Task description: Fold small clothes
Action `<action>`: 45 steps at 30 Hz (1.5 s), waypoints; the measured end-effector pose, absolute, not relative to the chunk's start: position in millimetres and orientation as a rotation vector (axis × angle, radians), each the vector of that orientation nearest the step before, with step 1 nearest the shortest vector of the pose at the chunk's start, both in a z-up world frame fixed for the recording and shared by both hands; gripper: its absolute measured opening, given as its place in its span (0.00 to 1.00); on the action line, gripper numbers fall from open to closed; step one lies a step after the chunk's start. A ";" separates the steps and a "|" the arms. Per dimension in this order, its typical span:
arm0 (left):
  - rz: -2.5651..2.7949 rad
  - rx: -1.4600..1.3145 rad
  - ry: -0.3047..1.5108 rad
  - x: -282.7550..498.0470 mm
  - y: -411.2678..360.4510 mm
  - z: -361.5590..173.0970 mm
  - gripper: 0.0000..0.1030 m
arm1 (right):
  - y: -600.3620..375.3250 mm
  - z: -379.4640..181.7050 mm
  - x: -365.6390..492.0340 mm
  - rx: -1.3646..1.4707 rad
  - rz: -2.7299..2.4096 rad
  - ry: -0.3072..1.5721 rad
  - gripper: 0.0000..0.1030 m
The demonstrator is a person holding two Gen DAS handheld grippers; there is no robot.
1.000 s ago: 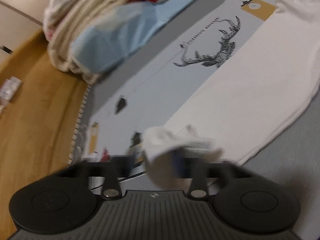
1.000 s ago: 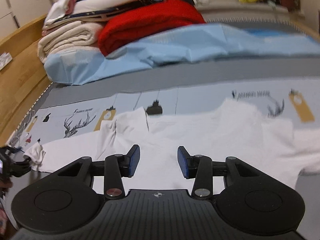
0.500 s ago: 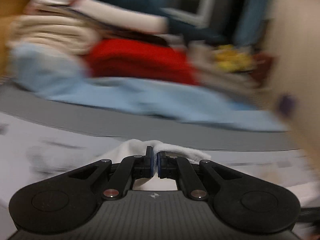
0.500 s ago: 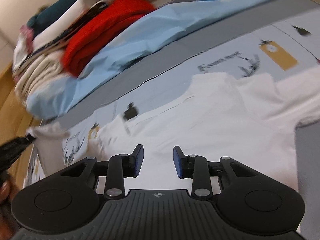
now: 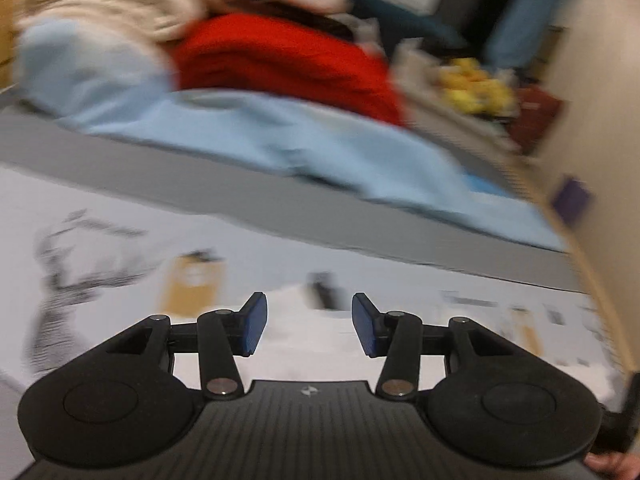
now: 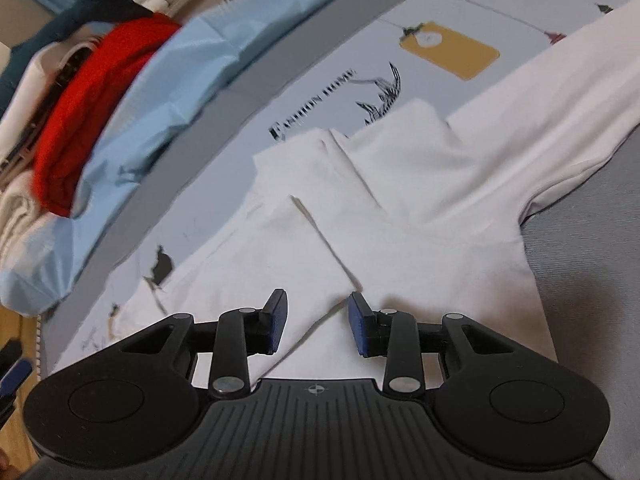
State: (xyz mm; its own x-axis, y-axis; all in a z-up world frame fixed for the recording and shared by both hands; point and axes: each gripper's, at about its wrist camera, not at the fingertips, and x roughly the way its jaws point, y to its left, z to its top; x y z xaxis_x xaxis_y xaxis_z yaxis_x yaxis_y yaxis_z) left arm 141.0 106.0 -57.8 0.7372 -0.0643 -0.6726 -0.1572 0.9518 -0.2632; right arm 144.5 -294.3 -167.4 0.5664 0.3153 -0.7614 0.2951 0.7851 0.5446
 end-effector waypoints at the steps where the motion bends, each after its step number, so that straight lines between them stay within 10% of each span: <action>1: 0.102 -0.323 0.764 141.7 120.8 -59.4 0.49 | -293.0 -172.6 148.7 0.692 0.011 0.996 0.35; 5: 0.231 -0.346 0.812 145.5 167.8 -67.0 0.49 | -286.2 -196.0 167.6 0.654 -0.003 1.048 0.35; 9: 0.268 -0.353 0.830 145.2 184.4 -69.9 0.49 | -274.0 -193.5 172.6 0.550 0.028 1.011 0.06; 15: 0.251 -0.332 0.849 150.0 181.8 -76.2 0.49 | -270.1 -101.8 138.1 0.395 0.084 0.677 0.05; 35: 0.115 -0.400 0.910 188.8 141.5 -150.8 0.55 | -338.6 -156.0 150.8 0.431 -0.159 0.842 0.05; 36: 0.109 -0.410 0.905 190.7 140.0 -154.4 0.50 | -338.0 -155.4 150.2 0.431 -0.158 0.841 0.05; 37: 0.073 -0.421 0.919 192.8 137.9 -158.6 0.17 | -337.9 -155.1 150.4 0.433 -0.156 0.841 0.05; 38: 0.032 -0.424 0.939 195.5 136.2 -159.3 0.05 | -337.6 -154.7 150.5 0.438 -0.152 0.840 0.05; 45: 0.223 -0.333 0.897 188.4 170.8 -142.2 0.07 | -327.3 -145.3 157.3 0.472 -0.001 0.816 0.05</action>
